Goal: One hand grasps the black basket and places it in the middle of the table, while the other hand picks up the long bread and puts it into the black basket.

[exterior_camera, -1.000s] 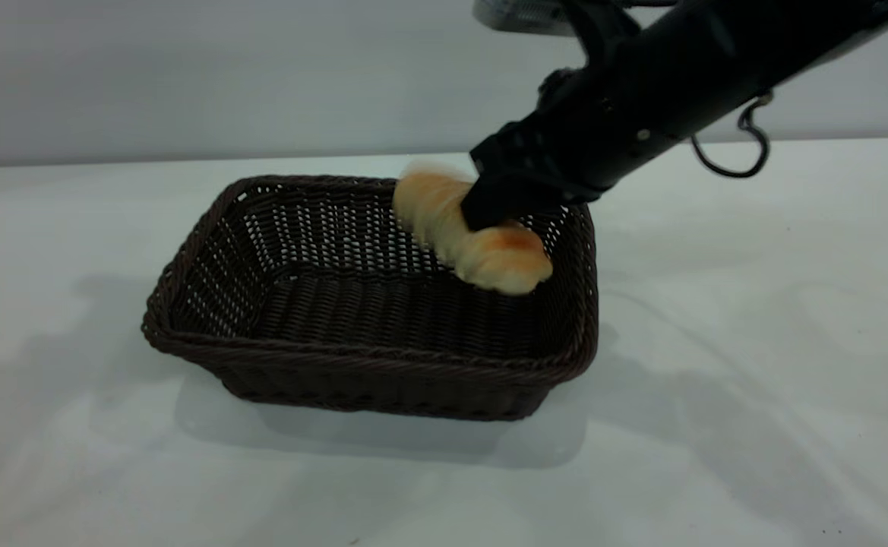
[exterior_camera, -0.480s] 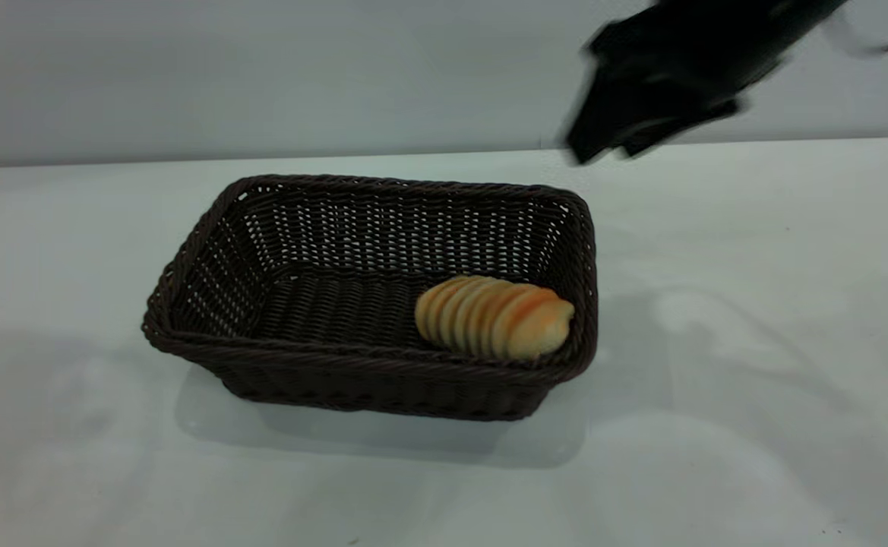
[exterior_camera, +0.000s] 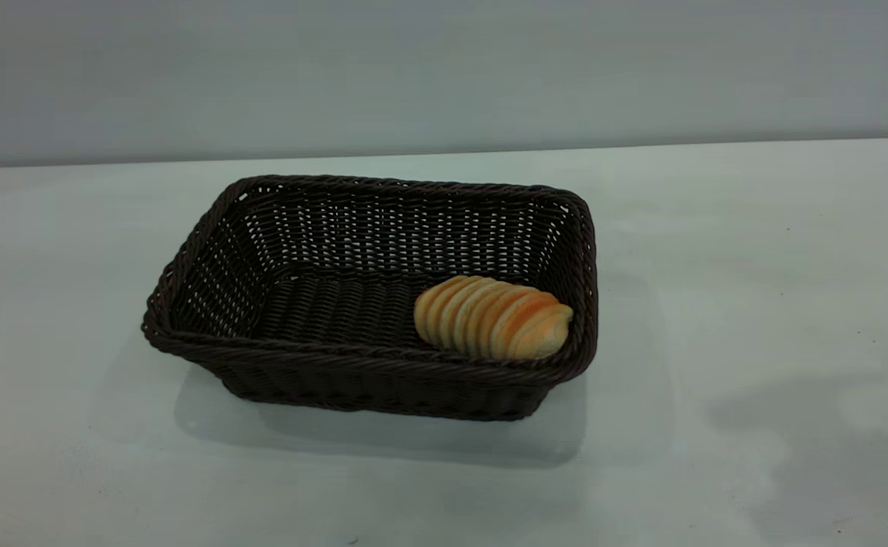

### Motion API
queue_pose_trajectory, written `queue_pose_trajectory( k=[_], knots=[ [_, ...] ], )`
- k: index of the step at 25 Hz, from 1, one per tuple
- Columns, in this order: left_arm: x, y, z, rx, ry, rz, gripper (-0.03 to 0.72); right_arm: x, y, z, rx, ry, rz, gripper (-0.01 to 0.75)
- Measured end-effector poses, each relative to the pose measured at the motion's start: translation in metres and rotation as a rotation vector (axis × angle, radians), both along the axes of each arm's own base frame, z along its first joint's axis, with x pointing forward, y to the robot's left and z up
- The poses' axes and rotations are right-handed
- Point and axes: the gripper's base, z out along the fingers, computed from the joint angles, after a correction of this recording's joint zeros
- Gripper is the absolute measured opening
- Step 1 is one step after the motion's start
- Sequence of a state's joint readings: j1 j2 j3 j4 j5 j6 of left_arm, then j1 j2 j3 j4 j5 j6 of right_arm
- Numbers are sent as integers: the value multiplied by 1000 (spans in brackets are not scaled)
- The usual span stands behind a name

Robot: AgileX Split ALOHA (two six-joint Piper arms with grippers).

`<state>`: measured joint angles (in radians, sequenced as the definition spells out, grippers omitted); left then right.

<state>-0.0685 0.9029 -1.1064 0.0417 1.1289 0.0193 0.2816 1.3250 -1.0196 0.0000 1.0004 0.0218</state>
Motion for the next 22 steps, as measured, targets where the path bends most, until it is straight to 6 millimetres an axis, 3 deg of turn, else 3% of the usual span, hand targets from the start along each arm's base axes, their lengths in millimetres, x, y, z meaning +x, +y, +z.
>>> queue_pose_trajectory(
  k=[7,15,22],
  knots=[
    [-63,4,-46,-22,-23,29,571,-86,-25,32,34,-142,0,425],
    [-114,7,-83,-39,-139,31,571,-168,-49,21,63,-277,31,424],
    [-141,6,-90,-82,-245,14,571,-204,-58,-2,82,-371,65,424]
  ],
)
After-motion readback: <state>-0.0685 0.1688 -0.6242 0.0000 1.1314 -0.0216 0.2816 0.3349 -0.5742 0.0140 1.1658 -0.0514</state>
